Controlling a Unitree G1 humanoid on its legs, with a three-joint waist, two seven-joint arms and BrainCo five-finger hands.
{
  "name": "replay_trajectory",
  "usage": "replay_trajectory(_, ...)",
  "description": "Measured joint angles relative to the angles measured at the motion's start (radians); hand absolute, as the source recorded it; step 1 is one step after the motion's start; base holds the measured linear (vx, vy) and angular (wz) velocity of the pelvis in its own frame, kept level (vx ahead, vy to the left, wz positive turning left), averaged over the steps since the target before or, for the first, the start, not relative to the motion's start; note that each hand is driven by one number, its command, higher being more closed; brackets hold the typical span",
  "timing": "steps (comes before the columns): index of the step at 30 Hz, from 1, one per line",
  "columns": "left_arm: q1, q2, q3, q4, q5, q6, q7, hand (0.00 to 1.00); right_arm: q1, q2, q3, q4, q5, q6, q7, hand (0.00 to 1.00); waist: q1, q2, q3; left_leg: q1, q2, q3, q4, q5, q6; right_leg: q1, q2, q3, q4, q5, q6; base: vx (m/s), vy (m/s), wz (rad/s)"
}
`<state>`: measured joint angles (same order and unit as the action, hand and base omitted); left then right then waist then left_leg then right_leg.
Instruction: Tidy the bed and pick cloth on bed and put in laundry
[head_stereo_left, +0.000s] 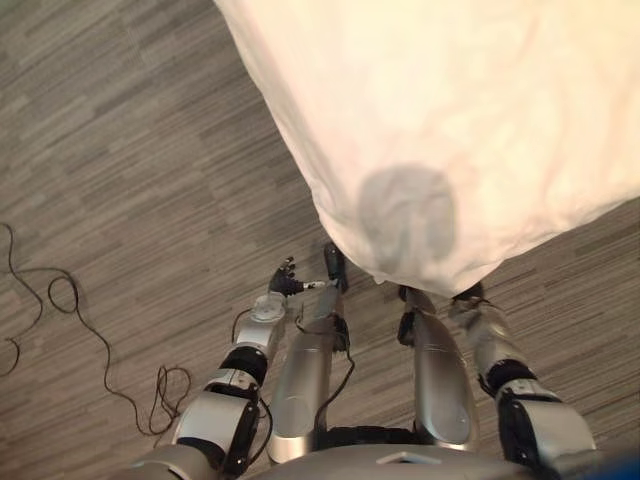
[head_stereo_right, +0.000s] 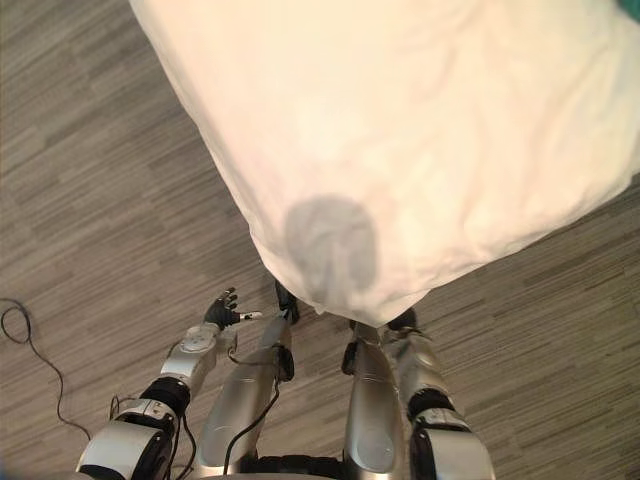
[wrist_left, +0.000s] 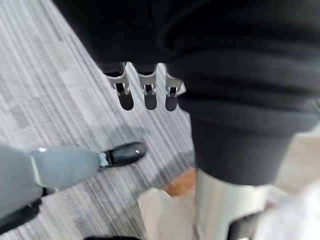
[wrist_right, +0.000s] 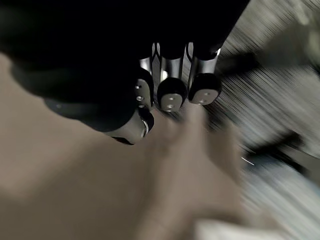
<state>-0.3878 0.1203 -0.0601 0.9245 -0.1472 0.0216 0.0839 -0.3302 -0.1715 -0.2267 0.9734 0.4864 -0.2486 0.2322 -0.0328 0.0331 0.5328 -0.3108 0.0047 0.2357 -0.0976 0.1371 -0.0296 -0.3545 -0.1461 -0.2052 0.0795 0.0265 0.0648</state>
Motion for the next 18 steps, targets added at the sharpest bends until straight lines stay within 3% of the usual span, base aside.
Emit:
replay_trajectory(3, 0.038, 0.013, 0.002, -0.010, 0.009, 0.018, -0.015, 0.00, 0.042, -0.005, -0.050, -0.027, -0.001, -0.056, -0.022, 1.00, -0.016, -0.006, -0.005, 0.060, 0.007, 0.009, 0.000, -0.017, -0.002, 0.064, 0.010, 0.005, -0.029, 0.000, 0.001, 0.10, -0.016, -0.21)
replay_trajectory(7, 0.101, 0.034, 0.002, -0.020, 0.042, 0.045, -0.051, 0.00, 0.114, -0.007, -0.121, -0.108, -0.013, -0.116, -0.130, 1.00, -0.020, -0.011, -0.016, 0.138, 0.018, 0.024, 0.000, -0.028, 0.005, 0.147, 0.029, 0.004, -0.049, 0.000, 0.002, 0.10, -0.029, -0.10)
replay_trajectory(9, 0.149, 0.047, 0.003, -0.020, 0.058, 0.060, -0.073, 0.00, 0.162, -0.008, -0.144, -0.214, -0.011, -0.151, -0.166, 1.00, -0.030, -0.013, -0.068, 0.154, 0.018, 0.025, 0.000, -0.028, 0.005, 0.170, 0.031, 0.004, -0.065, -0.001, 0.002, 0.09, -0.023, -0.01)
replay_trajectory(11, 0.223, 0.054, 0.003, -0.025, 0.062, 0.066, -0.087, 0.00, 0.229, -0.008, -0.172, -0.387, -0.009, -0.180, -0.176, 1.00, -0.036, -0.016, -0.160, 0.171, 0.017, 0.025, 0.000, -0.028, 0.005, 0.192, 0.030, 0.004, -0.074, -0.004, 0.007, 0.12, -0.014, 0.00)
replay_trajectory(14, 0.311, 0.049, 0.003, -0.049, 0.063, 0.074, -0.093, 0.00, 0.303, -0.008, -0.197, -0.636, -0.007, -0.198, -0.132, 1.00, -0.035, -0.016, -0.230, 0.231, 0.019, 0.023, 0.000, -0.047, 0.003, 0.255, 0.033, 0.004, -0.082, -0.013, 0.015, 0.07, 0.001, -0.02)
replay_trajectory(18, 0.435, 0.031, -0.013, -0.056, 0.082, 0.080, -0.107, 0.00, 0.395, 0.020, -0.180, -0.969, 0.046, -0.184, 0.084, 1.00, -0.035, -0.018, -0.328, 0.270, 0.021, 0.008, -0.004, -0.076, 0.012, 0.303, 0.032, -0.003, -0.098, -0.029, 0.020, 0.00, 0.014, 0.03)
